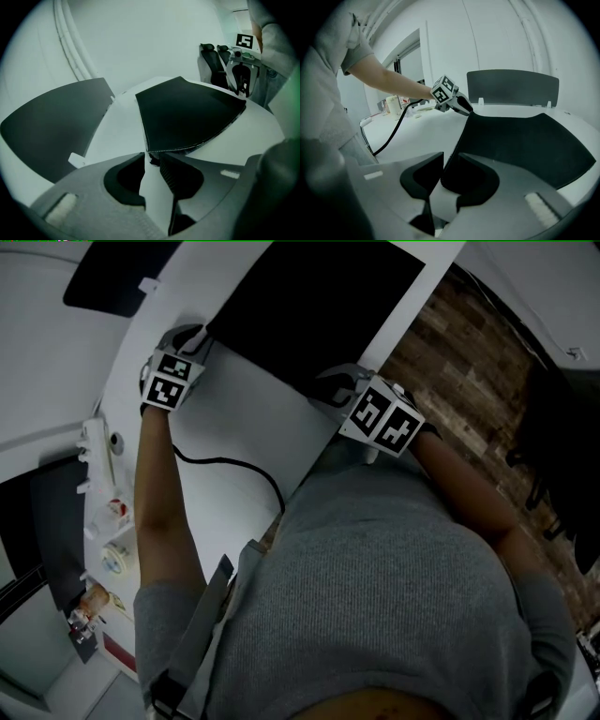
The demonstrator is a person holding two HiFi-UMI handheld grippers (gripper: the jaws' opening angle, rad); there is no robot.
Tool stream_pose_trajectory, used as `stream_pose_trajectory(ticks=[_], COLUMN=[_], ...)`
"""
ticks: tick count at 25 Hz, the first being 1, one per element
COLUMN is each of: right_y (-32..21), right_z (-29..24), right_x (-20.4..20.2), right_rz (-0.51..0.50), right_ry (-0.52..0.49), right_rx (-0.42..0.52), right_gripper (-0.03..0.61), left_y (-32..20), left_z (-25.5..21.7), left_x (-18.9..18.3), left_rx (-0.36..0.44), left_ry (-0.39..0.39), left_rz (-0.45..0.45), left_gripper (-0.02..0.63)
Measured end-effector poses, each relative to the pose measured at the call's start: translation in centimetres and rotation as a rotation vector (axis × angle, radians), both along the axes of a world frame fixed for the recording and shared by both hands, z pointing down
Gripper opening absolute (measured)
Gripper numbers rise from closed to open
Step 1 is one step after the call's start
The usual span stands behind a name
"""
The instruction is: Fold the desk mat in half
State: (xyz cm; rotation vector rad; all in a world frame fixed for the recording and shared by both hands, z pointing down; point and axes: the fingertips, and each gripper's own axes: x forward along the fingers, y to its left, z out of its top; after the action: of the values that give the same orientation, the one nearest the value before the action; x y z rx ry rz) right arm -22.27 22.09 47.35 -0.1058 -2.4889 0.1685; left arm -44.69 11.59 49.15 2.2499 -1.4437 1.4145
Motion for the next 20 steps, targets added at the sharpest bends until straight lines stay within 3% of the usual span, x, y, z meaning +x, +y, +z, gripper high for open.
stream_pose_trajectory(ticks=[6, 14, 20], right_y=[-1.7, -5.5, -7.9], right_z=[-2.2, -5.0, -7.7], right_x=[-0.2, 0.4, 0.4], right_rz=[0.02, 0.088, 0.082], right_ry=[-0.093, -0.201, -0.277], right_rx=[0.022, -0.017, -0.021], right_gripper=[0.106, 0.104, 0.104], left_y=[1.4, 2.6, 3.0], left_z=[-3.0, -7.2, -11.9], left_x=[-0.1, 3.3, 6.7], left_rx=[0.197, 0.352, 0.531], left_ry=[0.072, -0.014, 0.098], left_rz=[-0.197, -0.348, -0.497], left_gripper=[0.098, 0.098, 0.098])
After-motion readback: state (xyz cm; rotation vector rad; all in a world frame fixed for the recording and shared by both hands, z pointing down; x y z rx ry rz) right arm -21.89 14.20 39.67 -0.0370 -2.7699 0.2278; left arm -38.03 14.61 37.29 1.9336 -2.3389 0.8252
